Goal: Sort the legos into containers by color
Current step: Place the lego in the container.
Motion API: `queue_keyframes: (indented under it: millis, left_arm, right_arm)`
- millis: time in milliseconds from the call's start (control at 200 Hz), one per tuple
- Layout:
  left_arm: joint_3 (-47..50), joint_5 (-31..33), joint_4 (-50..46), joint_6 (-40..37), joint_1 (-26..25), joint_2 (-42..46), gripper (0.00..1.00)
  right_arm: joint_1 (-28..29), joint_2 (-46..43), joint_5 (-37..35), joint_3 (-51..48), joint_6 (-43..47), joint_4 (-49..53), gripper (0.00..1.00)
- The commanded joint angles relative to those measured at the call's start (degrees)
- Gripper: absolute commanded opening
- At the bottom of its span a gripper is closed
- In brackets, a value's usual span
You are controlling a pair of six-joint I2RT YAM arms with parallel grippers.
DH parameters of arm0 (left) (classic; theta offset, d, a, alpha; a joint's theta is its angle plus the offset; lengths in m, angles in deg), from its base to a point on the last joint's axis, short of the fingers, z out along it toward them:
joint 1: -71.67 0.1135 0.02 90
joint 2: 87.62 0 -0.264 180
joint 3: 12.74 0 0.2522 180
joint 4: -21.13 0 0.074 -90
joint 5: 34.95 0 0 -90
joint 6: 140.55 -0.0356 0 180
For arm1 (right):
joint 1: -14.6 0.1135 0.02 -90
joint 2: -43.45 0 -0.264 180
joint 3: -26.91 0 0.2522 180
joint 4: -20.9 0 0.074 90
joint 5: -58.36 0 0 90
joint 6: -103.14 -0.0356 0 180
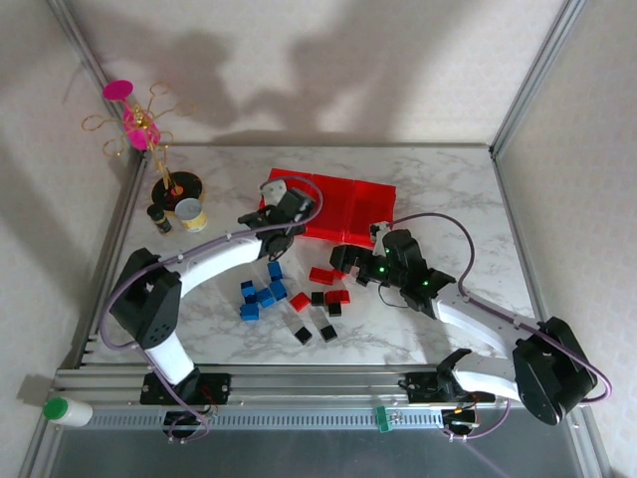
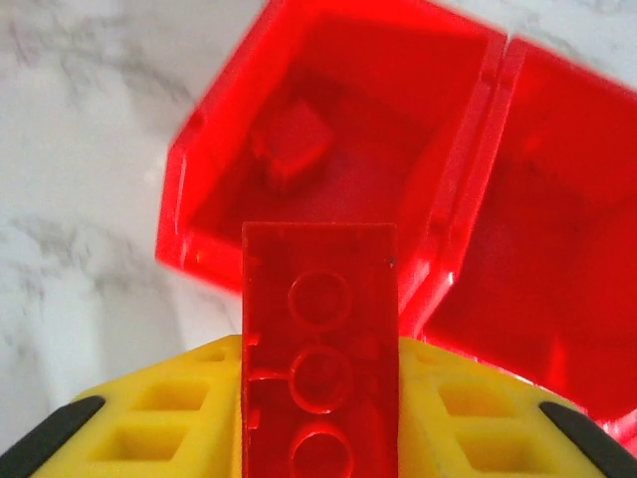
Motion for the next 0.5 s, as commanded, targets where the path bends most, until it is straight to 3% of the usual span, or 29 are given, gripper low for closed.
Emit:
queue_keyframes:
  millis: [0, 230, 496]
  left_arm:
    - [-5.51, -0.85, -0.72, -7.76, 2.42, -4.64, 0.28]
    - [-15.93, -2.91, -1.27, -13.31, 7.35, -14.31, 0.28]
    - [-25.41, -2.28, -2.4, -17.57, 9.45, -24.35, 0.29]
  right_arm:
    - [0.64, 1.03, -1.09, 1.74, -0.21, -4.61, 0.99]
    - [0.64, 1.67, -2.49, 1.75, -0.75, -4.49, 0.99]
    - [0.65, 1.17, -4.61, 2.27, -0.22, -2.69, 0.99]
